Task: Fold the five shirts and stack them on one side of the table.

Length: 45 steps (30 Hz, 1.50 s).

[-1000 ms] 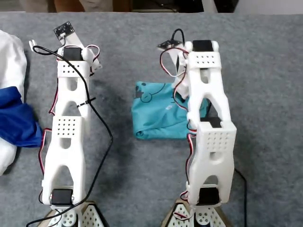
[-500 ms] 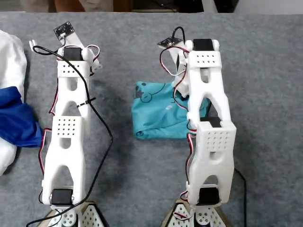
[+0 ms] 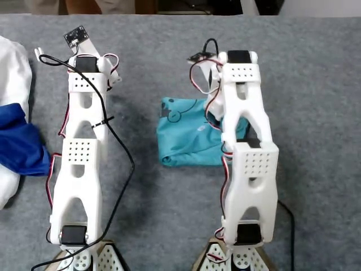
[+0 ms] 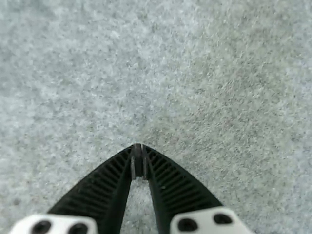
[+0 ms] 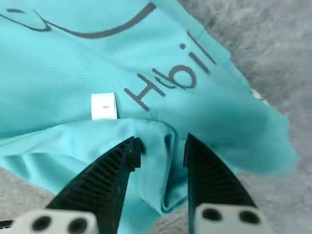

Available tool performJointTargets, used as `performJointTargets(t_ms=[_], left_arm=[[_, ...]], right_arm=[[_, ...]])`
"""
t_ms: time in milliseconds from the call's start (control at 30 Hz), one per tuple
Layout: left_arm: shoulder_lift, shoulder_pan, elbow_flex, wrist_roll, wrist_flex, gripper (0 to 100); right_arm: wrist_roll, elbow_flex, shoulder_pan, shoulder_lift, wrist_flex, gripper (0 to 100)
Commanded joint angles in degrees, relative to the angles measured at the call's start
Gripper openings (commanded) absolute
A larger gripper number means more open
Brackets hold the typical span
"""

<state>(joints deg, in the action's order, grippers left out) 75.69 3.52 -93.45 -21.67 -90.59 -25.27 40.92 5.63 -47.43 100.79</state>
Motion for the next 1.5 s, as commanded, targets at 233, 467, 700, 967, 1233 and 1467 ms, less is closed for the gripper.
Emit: performJointTargets(t_ms=[233,467,700,967,1233,1467], left_arm=[[-1.8,-0.7,-2.2,0.44,0.88,2],[-1.8,-0.7,-2.2,0.44,0.88,2],[-1.8,-0.7,-2.2,0.44,0.97,2],[-1.8,-0.7,-2.2,0.53,0.97,2],[-1.71,-0.7,-2.11,0.53,1.67,2],[-1.71,-0.7,-2.11,0.53,1.67,2]], right_arm=[[0.44,3.74,-0.4,2.51,0.88,1.1],[0.35,3.3,-2.77,4.79,1.05,1.3],[-1.93,0.48,-9.63,6.11,1.49,1.2],[-6.42,-19.56,-8.84,22.11,-1.41,1.4],[-10.02,-41.36,-11.82,30.73,-16.79,1.6],[-12.4,-52.7,-15.6,31.25,-29.01,7.8]])
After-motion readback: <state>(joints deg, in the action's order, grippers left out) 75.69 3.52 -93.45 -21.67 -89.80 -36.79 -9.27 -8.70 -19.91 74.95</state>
